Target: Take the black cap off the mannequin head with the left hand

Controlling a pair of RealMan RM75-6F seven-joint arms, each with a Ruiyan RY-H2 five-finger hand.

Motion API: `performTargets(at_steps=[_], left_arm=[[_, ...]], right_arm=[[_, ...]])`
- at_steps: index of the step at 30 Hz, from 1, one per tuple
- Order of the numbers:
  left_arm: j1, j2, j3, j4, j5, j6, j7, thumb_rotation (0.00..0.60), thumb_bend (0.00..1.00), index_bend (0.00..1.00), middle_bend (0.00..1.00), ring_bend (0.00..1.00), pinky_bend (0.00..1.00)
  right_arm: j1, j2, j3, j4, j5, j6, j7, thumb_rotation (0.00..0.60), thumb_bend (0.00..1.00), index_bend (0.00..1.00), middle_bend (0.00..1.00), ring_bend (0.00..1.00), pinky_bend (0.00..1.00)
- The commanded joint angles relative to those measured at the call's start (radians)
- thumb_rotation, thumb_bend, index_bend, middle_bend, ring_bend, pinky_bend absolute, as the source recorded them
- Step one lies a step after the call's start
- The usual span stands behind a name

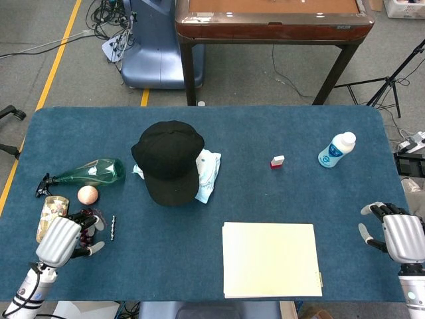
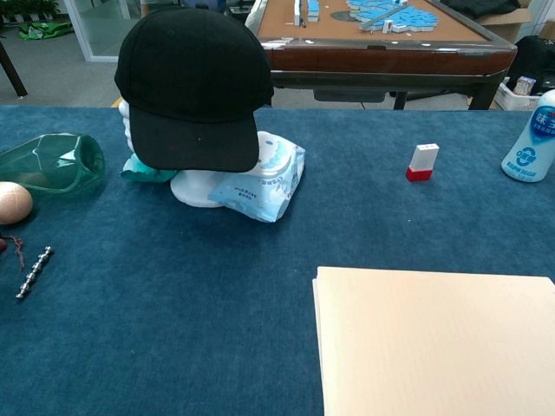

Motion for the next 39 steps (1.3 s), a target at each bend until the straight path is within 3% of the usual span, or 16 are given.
performTargets(at_steps=[1, 6, 21, 39], left_arm=[[-0.025, -0.007, -0.005, -0.017, 0.022, -0.017, 0.029, 0.600, 0.01, 0.58, 0.72, 0.58, 0.75], [-0.069, -0.033, -0.020, -0.044, 0.033, -0.062, 0.094, 0.600, 0.00, 0.58, 0.72, 0.58, 0.75], [-0.156, -0.126, -0.062, -0.045, -0.006, -0.121, 0.107, 0.600, 0.00, 0.59, 0.73, 0.58, 0.75], [-0.227, -0.277, -0.103, 0.051, -0.068, -0.151, 0.174, 0.600, 0.00, 0.61, 0.76, 0.61, 0.76]], right_arm=[[0.001, 0.005, 0.000, 0.000, -0.002, -0.001, 0.009, 0.600, 0.35, 0.44, 0.44, 0.38, 0.45], [-0.004, 0.012, 0.000, 0.002, -0.008, 0.008, 0.029, 0.600, 0.36, 0.44, 0.44, 0.38, 0.45], [-0.006, 0.018, 0.006, 0.008, 0.002, 0.007, 0.050, 0.600, 0.36, 0.44, 0.44, 0.38, 0.45], [-0.016, 0.031, 0.010, 0.014, 0.002, 0.022, 0.092, 0.600, 0.36, 0.44, 0.44, 0.38, 0.45]])
